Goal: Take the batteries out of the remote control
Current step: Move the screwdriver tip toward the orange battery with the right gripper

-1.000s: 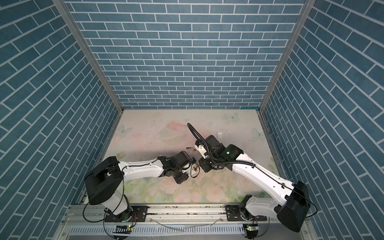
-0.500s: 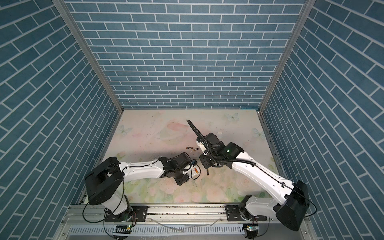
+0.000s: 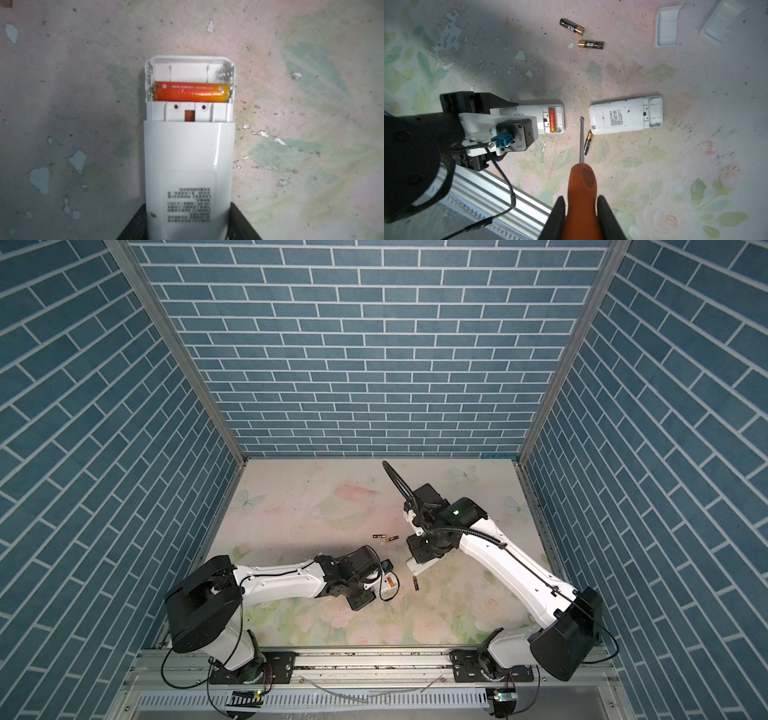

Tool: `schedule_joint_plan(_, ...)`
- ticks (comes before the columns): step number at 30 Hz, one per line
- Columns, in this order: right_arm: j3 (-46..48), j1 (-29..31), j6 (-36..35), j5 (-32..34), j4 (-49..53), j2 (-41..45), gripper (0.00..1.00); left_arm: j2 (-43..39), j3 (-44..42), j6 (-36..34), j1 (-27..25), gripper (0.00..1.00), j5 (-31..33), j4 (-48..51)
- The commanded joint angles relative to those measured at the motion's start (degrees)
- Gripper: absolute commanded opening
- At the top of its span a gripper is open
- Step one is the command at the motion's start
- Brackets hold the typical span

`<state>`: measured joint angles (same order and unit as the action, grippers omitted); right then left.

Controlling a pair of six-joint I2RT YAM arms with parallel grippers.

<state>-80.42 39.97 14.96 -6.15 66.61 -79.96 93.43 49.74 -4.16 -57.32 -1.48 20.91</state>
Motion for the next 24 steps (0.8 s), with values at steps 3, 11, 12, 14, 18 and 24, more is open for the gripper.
schedule_joint_plan(3, -7.3, -4.3, 7.8, -10.8, 9.6, -4.9, 0.00, -1.8, -0.8, -0.7, -0.5, 0.18, 1.7, 0.4)
schedule_joint_plan(11, -10.7, -6.1, 16.7, -15.1, 11.4, -8.6, 0.00, -2.3, -2.1, -0.2, -0.4, 0.18, 2.4, -2.8)
schedule_joint_plan(12, -10.0, -6.7, 18.7, -15.5, 10.3, -8.2, 0.00, -2.4, -2.3, 0.1, -0.5, 0.18, 2.3, -3.3)
schedule_joint_plan(14, -8.7, -7.6, 22.4, -16.2, 8.3, -7.2, 0.00, -2.6, -2.8, 0.5, -0.5, 0.18, 2.4, -3.8)
schedule_joint_plan(18, -5.2, -9.7, 28.1, -18.1, 4.2, -5.1, 0.00, -2.6, -3.7, 1.3, -0.5, 0.18, 3.0, -5.2)
schedule_joint_plan(24, 1.8, -11.7, 32.2, -22.0, -2.6, -4.1, 0.00, -1.9, -4.0, 2.1, -0.4, 0.17, 2.5, -6.4)
